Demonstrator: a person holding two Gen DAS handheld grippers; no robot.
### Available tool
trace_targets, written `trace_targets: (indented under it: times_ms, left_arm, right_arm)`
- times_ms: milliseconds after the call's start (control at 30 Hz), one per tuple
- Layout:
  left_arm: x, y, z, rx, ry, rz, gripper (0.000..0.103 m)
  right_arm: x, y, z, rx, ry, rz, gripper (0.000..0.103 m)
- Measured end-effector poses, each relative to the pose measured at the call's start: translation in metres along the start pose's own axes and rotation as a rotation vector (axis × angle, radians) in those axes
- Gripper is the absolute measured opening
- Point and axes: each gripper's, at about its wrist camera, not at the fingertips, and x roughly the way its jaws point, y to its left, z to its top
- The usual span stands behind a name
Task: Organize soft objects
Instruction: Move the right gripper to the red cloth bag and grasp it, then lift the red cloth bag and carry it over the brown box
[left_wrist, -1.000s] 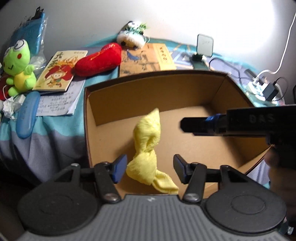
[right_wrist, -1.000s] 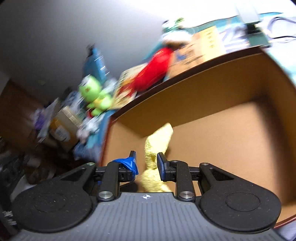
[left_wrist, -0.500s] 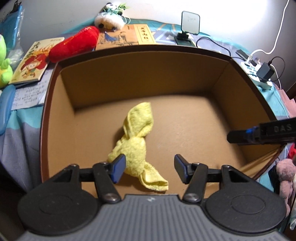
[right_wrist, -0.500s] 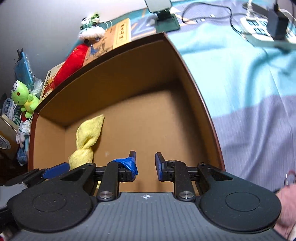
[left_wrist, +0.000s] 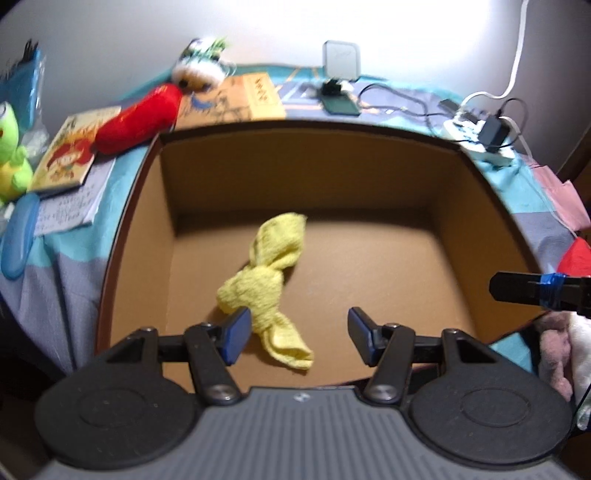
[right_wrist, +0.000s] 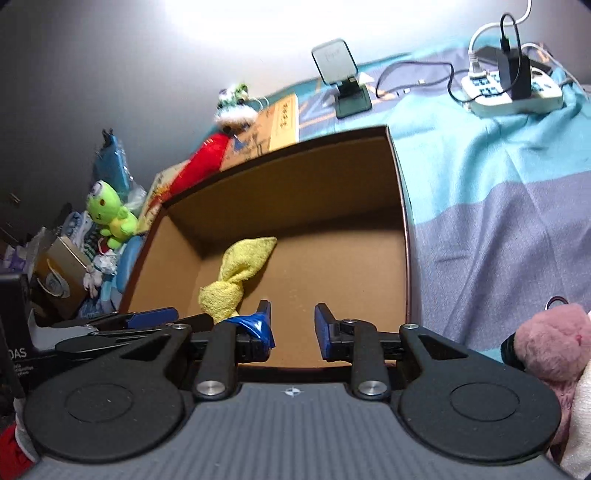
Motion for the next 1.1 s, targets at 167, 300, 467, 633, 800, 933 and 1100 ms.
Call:
trace_targets:
  times_ms: [167, 300, 467, 633, 800, 933, 1100]
  left_arm:
    - [-0.023, -0.058, 0.001, 0.126, -0.065, -0.101, 0.059]
    - [-0.025, -0.108, 0.002, 0.187, -0.065, -0.243, 0.059]
    - [-0.011, -0.18, 0.003, 0.254, -0.031, -0.401, 0.059]
    - [0.018, -0.243, 0.009, 0.298, 0.006, -0.49, 0.062]
    - [0.066, -0.291, 0.019, 0.269, 0.096, -0.504, 0.062]
    - [0.087, -0.314, 0.017, 0.258, 0.127, -0.481, 0.044]
    - [0.086, -0.318, 0.022, 0.233, 0.107, -0.469, 0.004]
  right_arm:
    - [-0.042, -0.027, -0.011, 0.002, -0.125, -0.015, 0.008]
    - [-0.075, -0.067, -0.02, 0.074, -0.183, -0.079, 0.008]
    - [-0.114, -0.118, -0.027, 0.159, -0.255, -0.158, 0.008]
    - [-0.13, -0.167, -0.02, 0.259, -0.265, -0.187, 0.009]
    - [-0.125, -0.205, -0.005, 0.344, -0.231, -0.105, 0.009]
    - [-0.103, -0.229, 0.005, 0.41, -0.159, -0.064, 0.01]
    - [-0.09, -0.24, 0.009, 0.411, -0.094, 0.005, 0.002]
